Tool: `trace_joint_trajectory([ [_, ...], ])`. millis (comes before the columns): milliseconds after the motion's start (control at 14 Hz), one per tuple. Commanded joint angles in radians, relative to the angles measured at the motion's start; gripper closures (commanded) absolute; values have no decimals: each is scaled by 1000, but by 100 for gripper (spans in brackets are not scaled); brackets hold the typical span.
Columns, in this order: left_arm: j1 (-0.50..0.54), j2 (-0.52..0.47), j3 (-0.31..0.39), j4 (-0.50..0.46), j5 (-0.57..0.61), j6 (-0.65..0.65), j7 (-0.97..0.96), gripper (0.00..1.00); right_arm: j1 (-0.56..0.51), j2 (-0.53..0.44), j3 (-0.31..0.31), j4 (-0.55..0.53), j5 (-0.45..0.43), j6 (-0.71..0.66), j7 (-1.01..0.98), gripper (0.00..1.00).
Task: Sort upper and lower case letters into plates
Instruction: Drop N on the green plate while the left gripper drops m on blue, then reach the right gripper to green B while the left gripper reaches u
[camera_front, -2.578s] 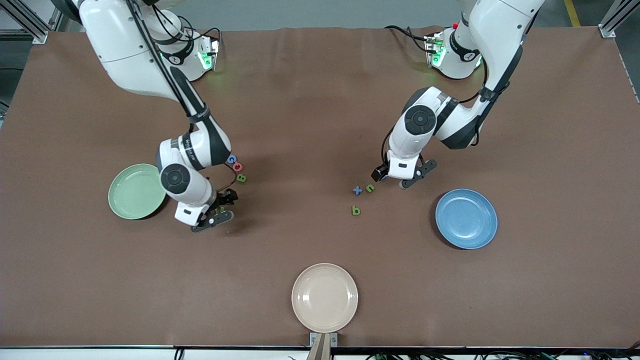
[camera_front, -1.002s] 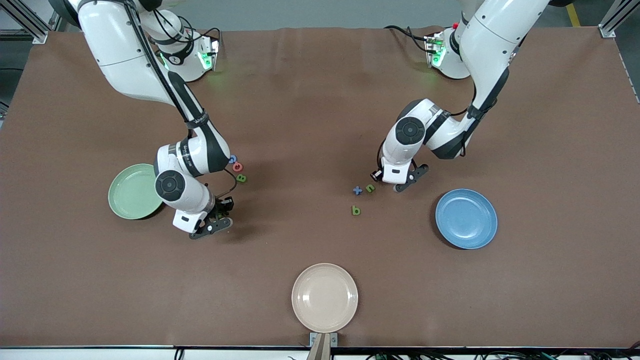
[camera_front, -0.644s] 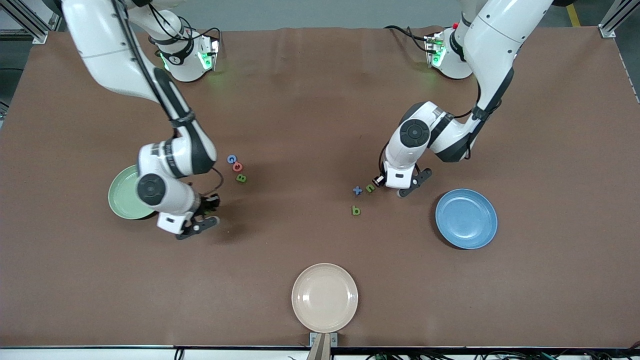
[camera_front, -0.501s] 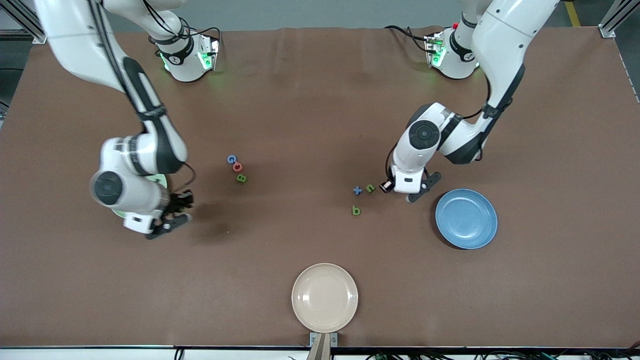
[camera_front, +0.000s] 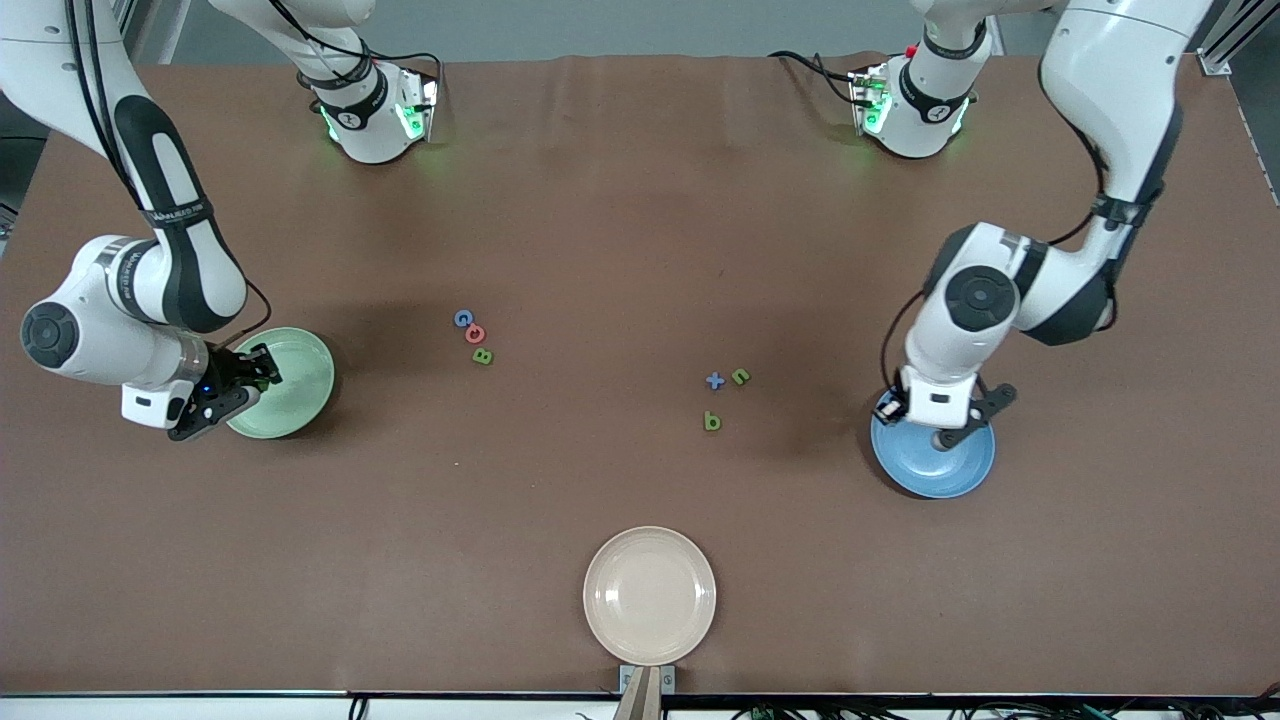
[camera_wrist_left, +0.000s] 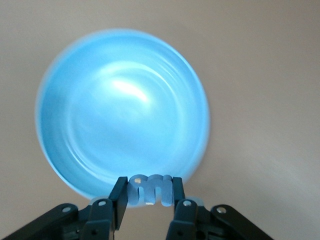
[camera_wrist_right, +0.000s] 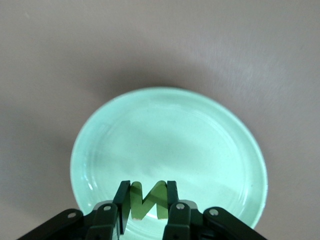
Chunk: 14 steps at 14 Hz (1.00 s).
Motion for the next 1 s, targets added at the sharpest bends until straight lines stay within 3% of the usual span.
trace_joint_trajectory([
  [0,70,35,-11,3,79,-1,30,92,-18,-50,17,-152,15,140,-10,86],
  [143,90,47,-11,0,95,-1,30,76,-20,-49,17,-192,17,192,-10,86],
  [215,98,56,-11,0,95,-1,31,54,-26,-49,17,-200,17,192,-11,85],
  [286,99,58,-11,0,95,-1,31,16,-26,-49,17,-203,17,194,-11,84],
  [358,101,55,-11,-5,95,-1,28,0,-26,-49,17,-205,17,197,-10,84],
  [573,95,35,-23,-11,92,-13,-5,0,-26,-46,17,-216,17,225,-10,81],
  [644,87,32,-36,-9,82,-15,-34,0,-26,-44,17,-214,17,223,-10,72],
  [788,81,39,-114,-6,81,-15,-163,0,-26,-49,17,-210,17,209,-2,0],
  [931,41,58,-155,-6,81,-15,-290,0,-21,-75,20,-199,18,154,34,0],
])
